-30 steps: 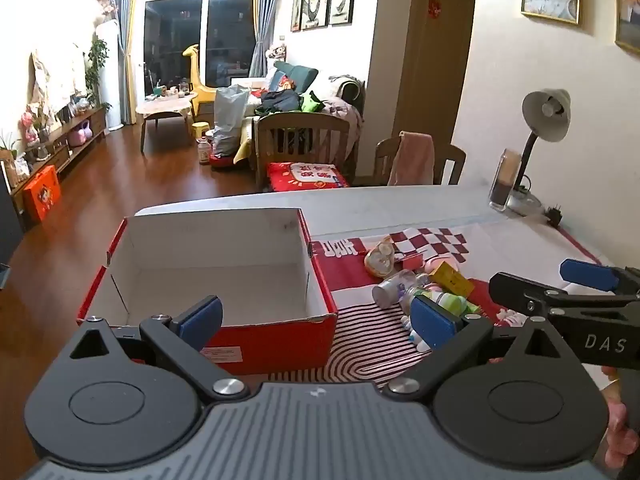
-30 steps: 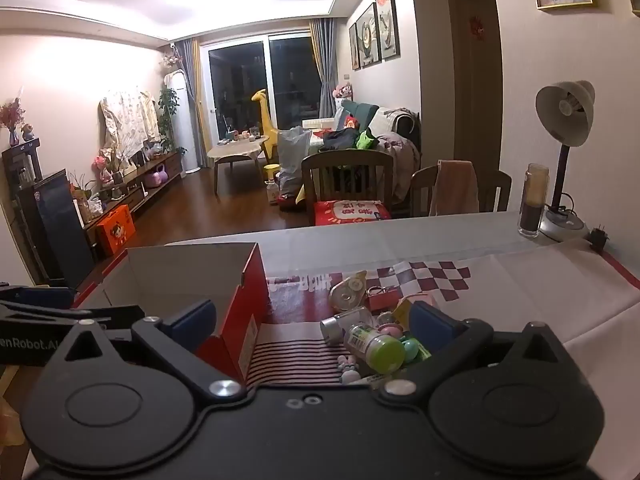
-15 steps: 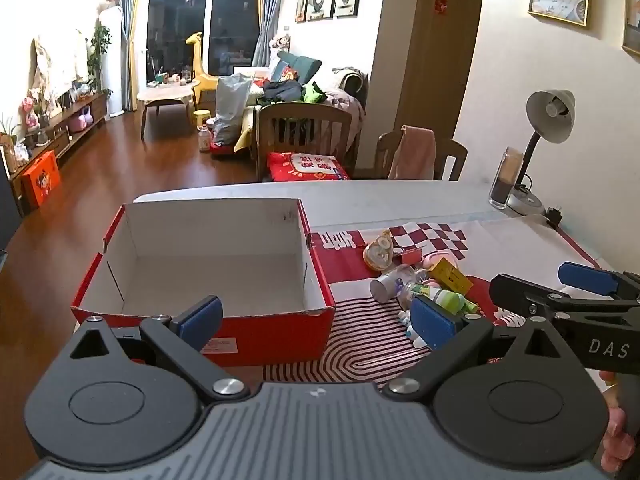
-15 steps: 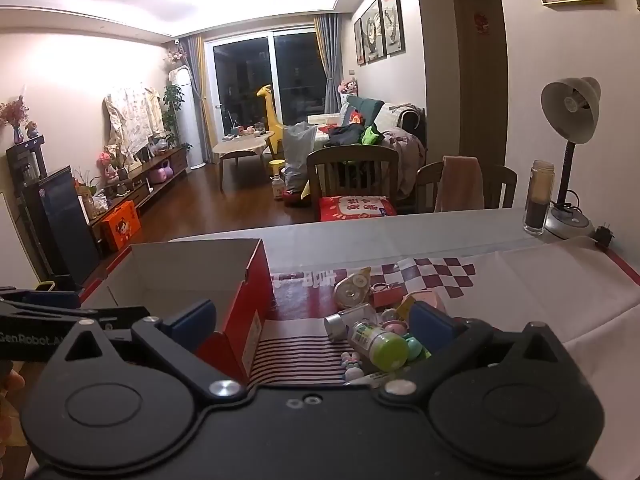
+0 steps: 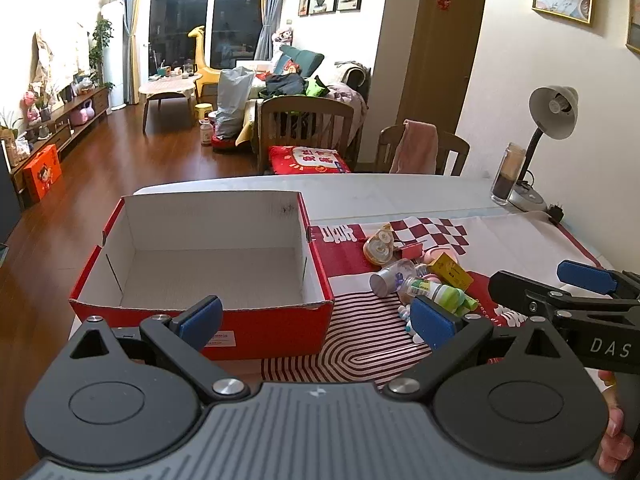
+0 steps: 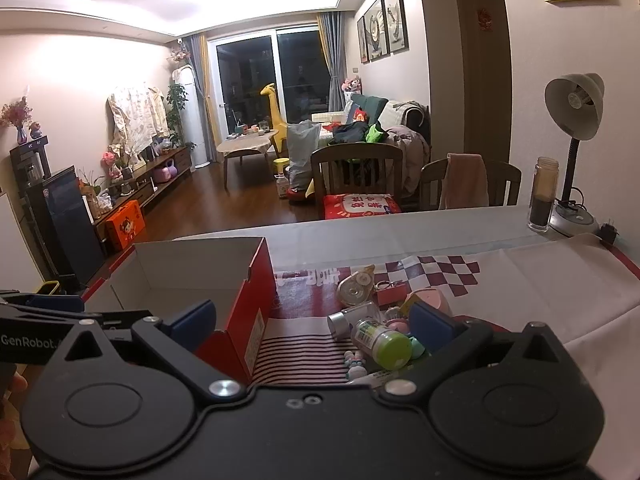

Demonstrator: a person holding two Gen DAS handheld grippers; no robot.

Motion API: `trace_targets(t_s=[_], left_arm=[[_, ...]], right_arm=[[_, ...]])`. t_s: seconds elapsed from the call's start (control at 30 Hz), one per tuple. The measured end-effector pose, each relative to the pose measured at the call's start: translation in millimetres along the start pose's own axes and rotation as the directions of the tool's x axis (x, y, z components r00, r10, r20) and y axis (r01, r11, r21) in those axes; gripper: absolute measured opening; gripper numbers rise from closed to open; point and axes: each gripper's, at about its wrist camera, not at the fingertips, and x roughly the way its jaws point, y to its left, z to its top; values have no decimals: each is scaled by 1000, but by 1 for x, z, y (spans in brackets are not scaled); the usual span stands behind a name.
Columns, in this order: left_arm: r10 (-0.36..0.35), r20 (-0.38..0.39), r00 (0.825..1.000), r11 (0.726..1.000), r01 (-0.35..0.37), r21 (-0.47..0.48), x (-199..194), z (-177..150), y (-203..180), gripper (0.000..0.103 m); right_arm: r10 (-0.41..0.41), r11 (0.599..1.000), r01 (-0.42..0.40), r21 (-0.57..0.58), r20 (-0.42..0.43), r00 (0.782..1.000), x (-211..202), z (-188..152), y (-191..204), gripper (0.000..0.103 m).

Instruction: Organize rigid objects

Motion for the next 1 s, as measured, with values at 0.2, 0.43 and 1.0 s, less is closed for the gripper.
trace_targets(t_s=[0.2,0.43,1.0], left_arm=[[9,6,1000,1000,-9,0,-3,0,-3,101],[16,6,1000,1000,-16,-11,-3,2,-9,101],[59,7,998,997,-59,-56,1,4,-34,101]], right_arm=[[4,1000,-4,-1,2,1000,-1,1,2,103],[25,1000,-25,-14,6,1000,-5,3,2,103],[104,993,-103,-55,-1,995,-4,20,-39,102]])
